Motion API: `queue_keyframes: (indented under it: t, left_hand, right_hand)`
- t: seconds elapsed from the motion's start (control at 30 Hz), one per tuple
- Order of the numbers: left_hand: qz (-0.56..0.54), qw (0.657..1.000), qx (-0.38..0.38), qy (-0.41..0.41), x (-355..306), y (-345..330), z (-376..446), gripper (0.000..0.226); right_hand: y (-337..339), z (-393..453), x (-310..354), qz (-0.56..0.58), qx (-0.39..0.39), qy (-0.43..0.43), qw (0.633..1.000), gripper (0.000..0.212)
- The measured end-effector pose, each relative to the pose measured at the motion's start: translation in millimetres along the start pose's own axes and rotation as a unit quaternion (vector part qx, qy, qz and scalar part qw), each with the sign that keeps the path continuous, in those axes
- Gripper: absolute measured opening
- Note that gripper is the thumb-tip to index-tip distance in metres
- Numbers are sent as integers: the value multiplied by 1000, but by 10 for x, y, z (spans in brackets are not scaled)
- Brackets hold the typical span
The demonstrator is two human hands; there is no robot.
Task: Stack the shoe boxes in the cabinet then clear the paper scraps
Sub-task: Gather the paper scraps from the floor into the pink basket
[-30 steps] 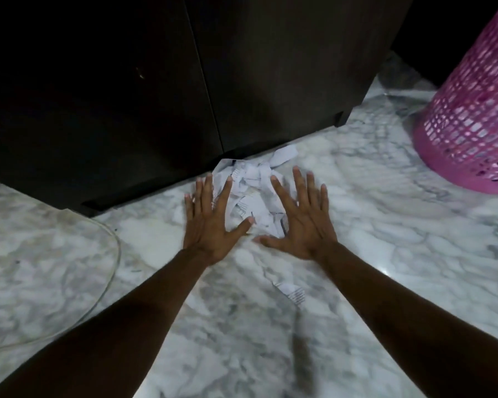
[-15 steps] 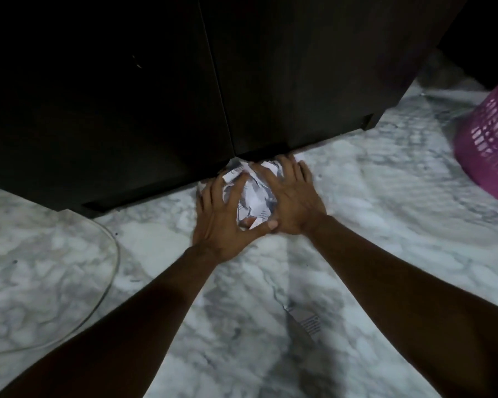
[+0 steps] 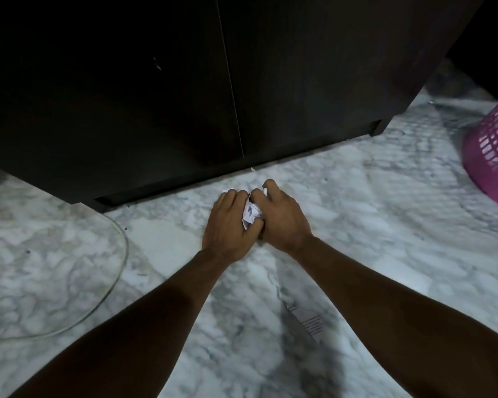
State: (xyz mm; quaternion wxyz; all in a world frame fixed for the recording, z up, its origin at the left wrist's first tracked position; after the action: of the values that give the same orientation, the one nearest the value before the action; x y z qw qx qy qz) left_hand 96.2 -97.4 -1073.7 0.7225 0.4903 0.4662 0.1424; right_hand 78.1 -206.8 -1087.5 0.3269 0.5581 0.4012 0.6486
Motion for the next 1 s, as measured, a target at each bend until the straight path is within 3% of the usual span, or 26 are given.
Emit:
queue_keyframes:
  t: [0.23, 0.43, 0.57, 0.8, 1.0]
  left_hand:
    - [-40, 998, -39, -9, -118, 37, -272, 22]
    - [-78, 993, -46, -69, -649, -59, -594, 18]
    - [-105, 990, -37, -90, -1238, -210, -741, 13]
    - [-128, 981, 12, -145, -2217, -390, -598, 18]
    - [-112, 978, 39, -173, -2795, -159, -217, 21]
  right_hand:
    - [-75, -277, 206, 16, -18, 47, 999, 30]
    - [187, -970, 258, 71, -66, 51, 994, 21]
    - [452, -1599, 80, 121, -103, -9, 987, 20]
    - [1098, -2339, -312, 95, -163, -111, 976, 21]
    - [1851, -2386, -381, 114, -214, -114, 963, 19]
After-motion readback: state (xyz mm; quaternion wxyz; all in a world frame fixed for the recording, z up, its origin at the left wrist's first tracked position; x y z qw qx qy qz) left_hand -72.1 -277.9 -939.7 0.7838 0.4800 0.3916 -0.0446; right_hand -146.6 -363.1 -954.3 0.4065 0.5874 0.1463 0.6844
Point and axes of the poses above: each hand's wrist, its own z-axis towards the middle knuckle, its own y-axis out of the back of the hand, x = y × z, the point moved 7 cm from there along z, towards the middle knuckle, and after that the axes turned 13 degrees about x, right-handed, at the moved point
